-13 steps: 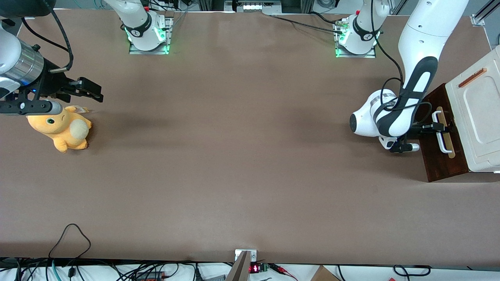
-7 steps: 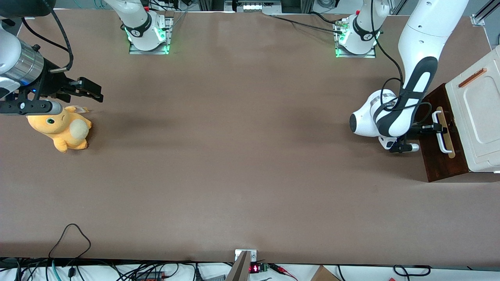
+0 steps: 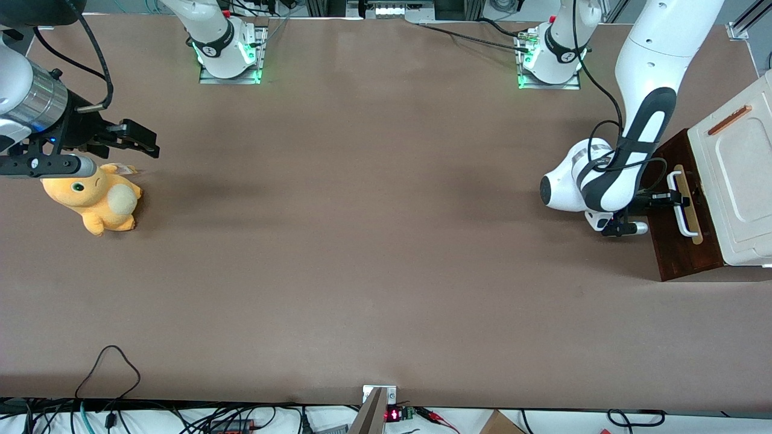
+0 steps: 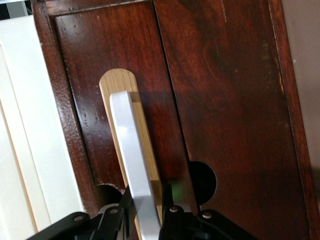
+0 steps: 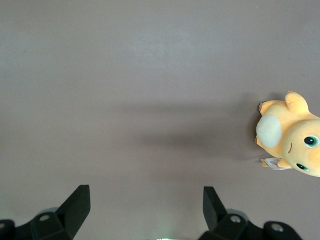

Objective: Open lower drawer with left arm only
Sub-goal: 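Close the left gripper around the white bar handle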

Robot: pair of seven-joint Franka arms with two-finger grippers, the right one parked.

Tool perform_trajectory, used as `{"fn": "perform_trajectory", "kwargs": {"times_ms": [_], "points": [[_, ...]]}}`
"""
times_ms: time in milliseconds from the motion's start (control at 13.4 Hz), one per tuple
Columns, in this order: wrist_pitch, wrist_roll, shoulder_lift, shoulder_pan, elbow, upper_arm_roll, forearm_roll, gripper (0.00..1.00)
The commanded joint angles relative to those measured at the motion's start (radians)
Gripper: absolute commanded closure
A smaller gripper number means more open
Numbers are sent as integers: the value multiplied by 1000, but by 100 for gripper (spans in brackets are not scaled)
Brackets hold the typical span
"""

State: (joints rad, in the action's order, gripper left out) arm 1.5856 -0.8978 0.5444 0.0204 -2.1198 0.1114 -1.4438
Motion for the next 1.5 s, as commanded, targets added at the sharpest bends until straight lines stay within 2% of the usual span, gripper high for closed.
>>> {"fn": "perform_trajectory", "kwargs": {"times_ms": [0,299,524,599,973,1197,1422], "points": [[20,13,3,-2,9,-15,-23,74],[24,19,2,-4,11,-21,-33,75],[22,16,-1,-2,12,-21,-33,96],[22,16,-1,-2,14,-21,-33,100],[22,17,-4,10,21,-4,-33,100],[20,16,-9,22,26,51,-26,100],[16,10,-18,30,40,105,28,100]]}}
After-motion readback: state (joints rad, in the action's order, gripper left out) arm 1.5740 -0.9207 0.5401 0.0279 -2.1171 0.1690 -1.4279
